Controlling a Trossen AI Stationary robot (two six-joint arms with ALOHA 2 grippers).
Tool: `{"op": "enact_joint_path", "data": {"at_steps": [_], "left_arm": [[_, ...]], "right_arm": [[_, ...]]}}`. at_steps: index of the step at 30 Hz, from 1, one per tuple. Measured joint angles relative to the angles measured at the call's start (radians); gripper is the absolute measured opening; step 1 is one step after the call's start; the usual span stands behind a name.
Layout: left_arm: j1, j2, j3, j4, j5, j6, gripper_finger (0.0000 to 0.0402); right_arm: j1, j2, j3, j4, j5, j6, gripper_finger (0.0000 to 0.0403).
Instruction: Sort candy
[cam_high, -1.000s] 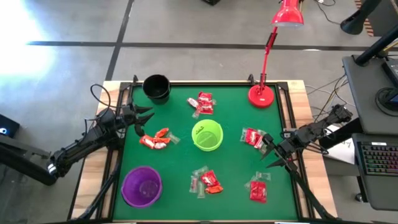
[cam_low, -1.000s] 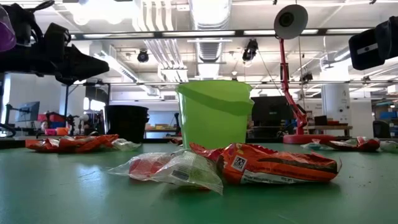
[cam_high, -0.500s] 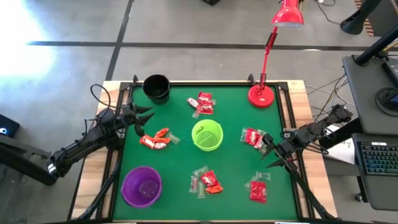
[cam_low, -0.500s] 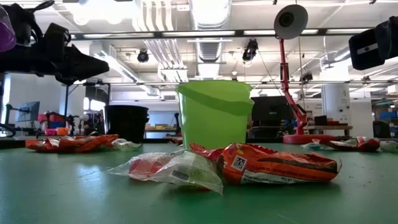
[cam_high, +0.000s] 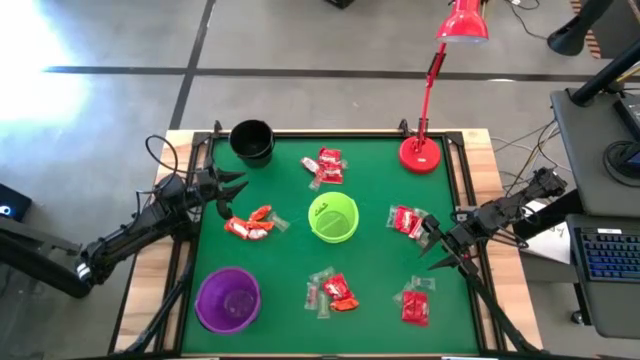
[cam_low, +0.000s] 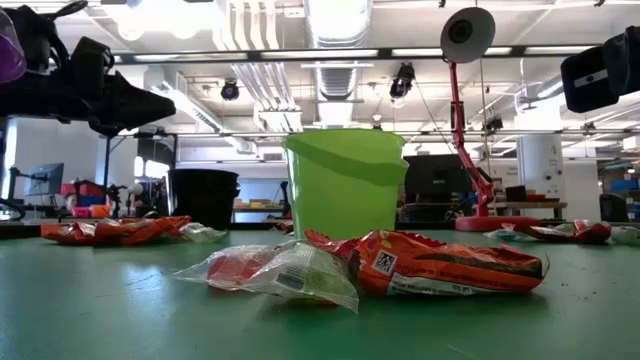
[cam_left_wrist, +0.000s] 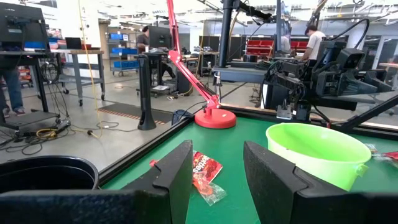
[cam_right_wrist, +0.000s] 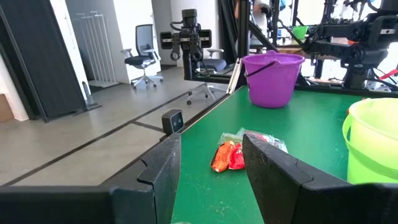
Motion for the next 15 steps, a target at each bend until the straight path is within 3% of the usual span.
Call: {"op": "enact_joint_path", "data": {"at_steps": [15], "left_arm": [[0.000,0.000,0.000,0.000,0.000,0.000,0.0126]], "right_arm": [[0.000,0.000,0.000,0.004,0.000,-0.039,0.0167]]}}
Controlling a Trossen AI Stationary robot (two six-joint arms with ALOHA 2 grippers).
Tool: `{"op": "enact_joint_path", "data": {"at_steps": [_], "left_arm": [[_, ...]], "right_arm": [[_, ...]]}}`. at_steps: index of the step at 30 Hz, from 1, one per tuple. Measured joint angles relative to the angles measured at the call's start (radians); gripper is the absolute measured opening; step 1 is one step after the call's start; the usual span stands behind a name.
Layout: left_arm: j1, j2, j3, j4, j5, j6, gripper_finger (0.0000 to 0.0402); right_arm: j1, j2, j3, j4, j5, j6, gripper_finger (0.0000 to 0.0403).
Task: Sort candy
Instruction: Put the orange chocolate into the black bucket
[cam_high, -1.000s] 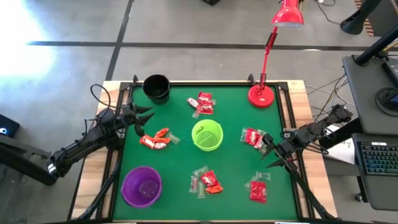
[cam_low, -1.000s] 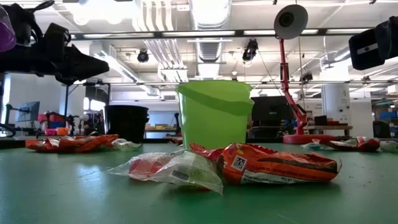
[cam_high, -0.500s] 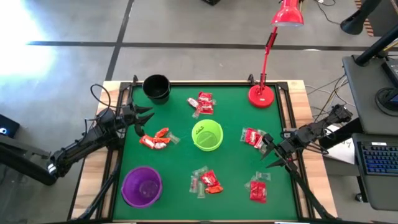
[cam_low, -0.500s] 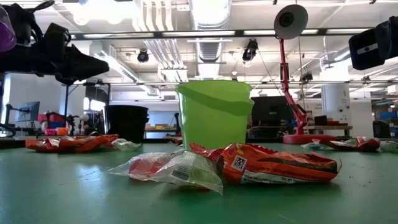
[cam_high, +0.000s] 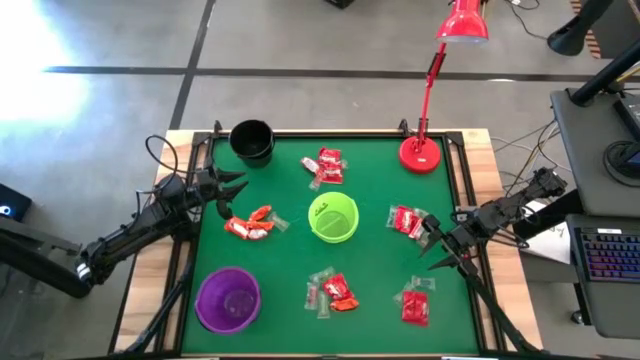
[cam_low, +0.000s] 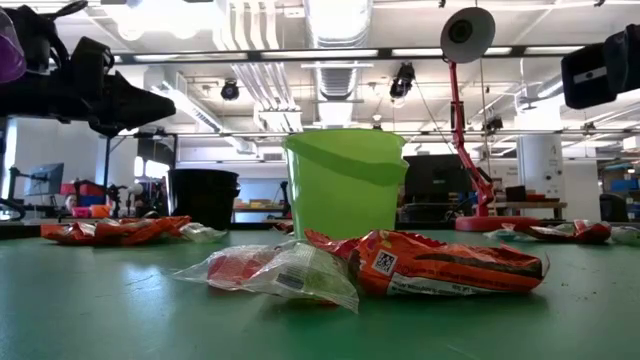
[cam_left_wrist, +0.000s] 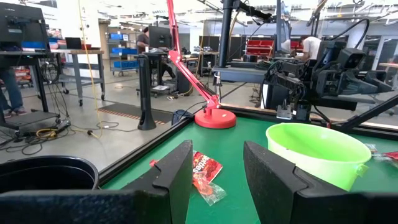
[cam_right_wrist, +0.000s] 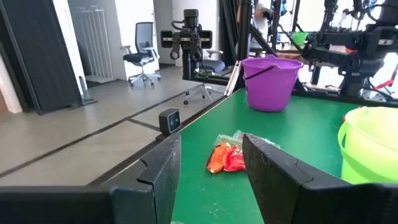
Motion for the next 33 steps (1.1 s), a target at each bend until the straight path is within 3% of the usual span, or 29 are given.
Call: {"op": "enact_joint_path", "data": {"at_steps": [6,11,14,20,26,33], "left_arm": [[0.000,0.000,0.000,0.000,0.000,0.000,0.0126],[0.000,0.000,0.000,0.000,0.000,0.000,0.0126],[0.000,0.000,0.000,0.000,0.000,0.000,0.0126],[0.000,0.000,0.000,0.000,0.000,0.000,0.0126],[0.000,0.000,0.000,0.000,0.000,0.000,0.0126],[0.000,0.000,0.000,0.000,-0.018,0.000,0.0126]], "right_arm": [[0.000,0.000,0.000,0.083,0.011,0.108,0.0166],[-0.001,0.000,0.000,0.168,0.262,0.259,0.0166],[0.000,0.000,0.000,0.212,0.352,0.250,0.0161],[0.000,0.000,0.000,0.229,0.460,0.207,0.0099],[0.000,0.000,0.000,0.230,0.595,0.336,0.0020],[0.000,0.000,0.000,0.230,0.678,0.389,0.0009]]}}
